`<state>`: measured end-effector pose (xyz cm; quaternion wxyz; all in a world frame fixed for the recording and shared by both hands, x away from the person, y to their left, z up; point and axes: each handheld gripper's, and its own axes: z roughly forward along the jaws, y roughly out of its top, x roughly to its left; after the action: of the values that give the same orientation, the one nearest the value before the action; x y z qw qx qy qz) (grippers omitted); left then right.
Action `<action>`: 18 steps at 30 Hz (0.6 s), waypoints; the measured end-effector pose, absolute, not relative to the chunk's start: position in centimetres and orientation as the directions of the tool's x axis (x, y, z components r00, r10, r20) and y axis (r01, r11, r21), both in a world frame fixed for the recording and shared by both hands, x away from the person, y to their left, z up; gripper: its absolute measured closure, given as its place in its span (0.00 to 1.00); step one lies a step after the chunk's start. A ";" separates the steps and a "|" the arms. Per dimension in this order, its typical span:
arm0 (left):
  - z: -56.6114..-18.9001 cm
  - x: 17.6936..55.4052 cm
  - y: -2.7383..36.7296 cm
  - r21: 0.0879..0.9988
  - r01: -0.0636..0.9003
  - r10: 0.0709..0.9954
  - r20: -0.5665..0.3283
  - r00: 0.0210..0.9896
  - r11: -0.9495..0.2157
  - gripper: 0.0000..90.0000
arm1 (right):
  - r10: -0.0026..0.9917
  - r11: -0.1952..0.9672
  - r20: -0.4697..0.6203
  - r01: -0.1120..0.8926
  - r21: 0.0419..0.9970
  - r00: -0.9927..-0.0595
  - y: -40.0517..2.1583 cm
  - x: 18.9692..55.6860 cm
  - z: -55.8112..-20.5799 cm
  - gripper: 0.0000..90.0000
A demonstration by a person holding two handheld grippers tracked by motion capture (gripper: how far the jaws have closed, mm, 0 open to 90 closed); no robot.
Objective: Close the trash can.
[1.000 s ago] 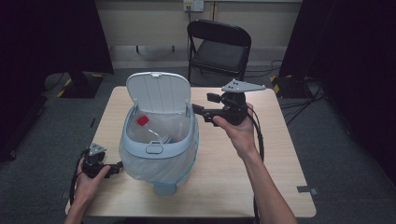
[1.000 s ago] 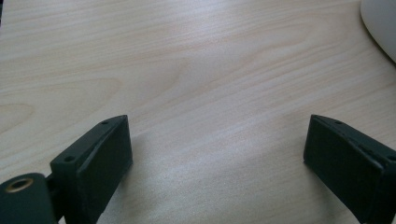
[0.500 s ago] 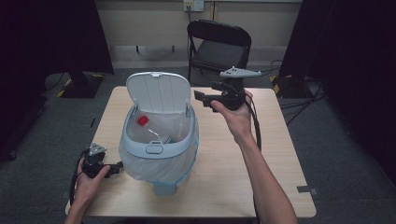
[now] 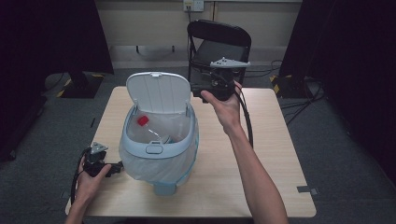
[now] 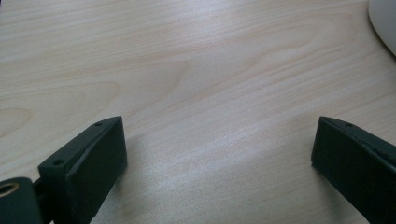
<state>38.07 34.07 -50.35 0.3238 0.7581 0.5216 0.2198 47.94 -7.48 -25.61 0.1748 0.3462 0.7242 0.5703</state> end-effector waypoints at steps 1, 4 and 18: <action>-50.3 38.1 34.1 0.720 0.649 0.933 -0.005 0.359 -0.246 0.03 | 0.698 0.102 0.145 0.298 0.949 -0.701 -7.4 47.9 -25.5 0.28; -50.3 38.0 34.1 0.719 0.648 0.932 -0.002 0.361 -0.250 0.03 | 0.671 0.097 0.172 0.315 0.944 -0.721 -7.5 48.1 -25.6 0.30; -50.3 38.0 34.1 0.719 0.649 0.933 -0.001 0.360 -0.250 0.03 | 0.622 0.124 0.174 0.316 0.941 -0.763 -7.5 46.9 -25.6 0.30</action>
<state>38.03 34.08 -50.33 0.3224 0.7591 0.5208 0.2203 46.93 -7.47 -25.64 0.1320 0.3178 0.7380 0.5804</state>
